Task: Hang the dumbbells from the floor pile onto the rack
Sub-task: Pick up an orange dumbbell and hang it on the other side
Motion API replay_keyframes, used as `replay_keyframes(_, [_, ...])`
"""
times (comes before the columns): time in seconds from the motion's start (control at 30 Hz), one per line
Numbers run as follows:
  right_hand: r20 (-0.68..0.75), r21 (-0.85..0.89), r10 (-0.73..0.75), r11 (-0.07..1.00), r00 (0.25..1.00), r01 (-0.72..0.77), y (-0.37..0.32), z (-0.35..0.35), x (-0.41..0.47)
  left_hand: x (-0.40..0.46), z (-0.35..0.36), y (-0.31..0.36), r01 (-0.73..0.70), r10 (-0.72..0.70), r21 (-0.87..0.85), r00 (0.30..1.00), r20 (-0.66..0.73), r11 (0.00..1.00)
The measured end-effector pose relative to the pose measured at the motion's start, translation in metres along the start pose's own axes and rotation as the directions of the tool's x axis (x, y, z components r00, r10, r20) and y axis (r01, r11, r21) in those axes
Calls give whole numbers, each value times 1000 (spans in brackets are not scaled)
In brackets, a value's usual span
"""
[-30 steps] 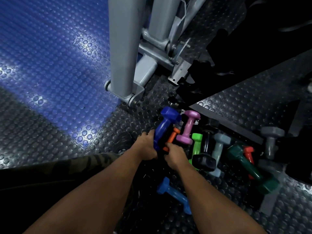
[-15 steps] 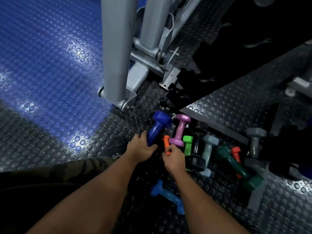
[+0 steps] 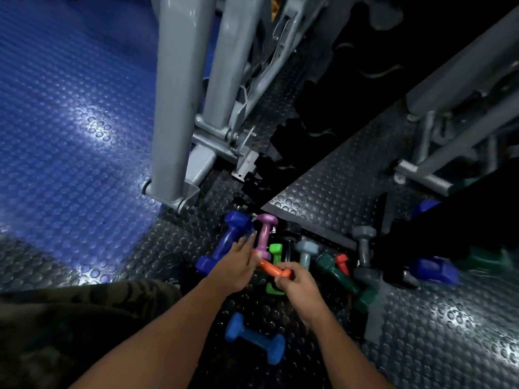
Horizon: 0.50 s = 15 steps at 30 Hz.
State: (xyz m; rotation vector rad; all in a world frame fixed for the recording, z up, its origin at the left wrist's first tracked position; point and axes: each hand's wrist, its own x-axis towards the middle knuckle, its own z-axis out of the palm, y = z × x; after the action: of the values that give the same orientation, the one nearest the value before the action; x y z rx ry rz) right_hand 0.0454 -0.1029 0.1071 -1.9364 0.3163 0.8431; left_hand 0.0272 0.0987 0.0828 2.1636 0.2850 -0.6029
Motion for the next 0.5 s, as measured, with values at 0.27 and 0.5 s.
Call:
replay_keyframes(0.27, [-58,46,-106,993,993,108,-32,-43,-67,-36,-17,79,-11,3,75,994,106,997])
replay_keyframes(0.5, [-195,30,-263,961,945,274,-49,-80,-131,-83,-49,139,-157,151,181,987,47,971])
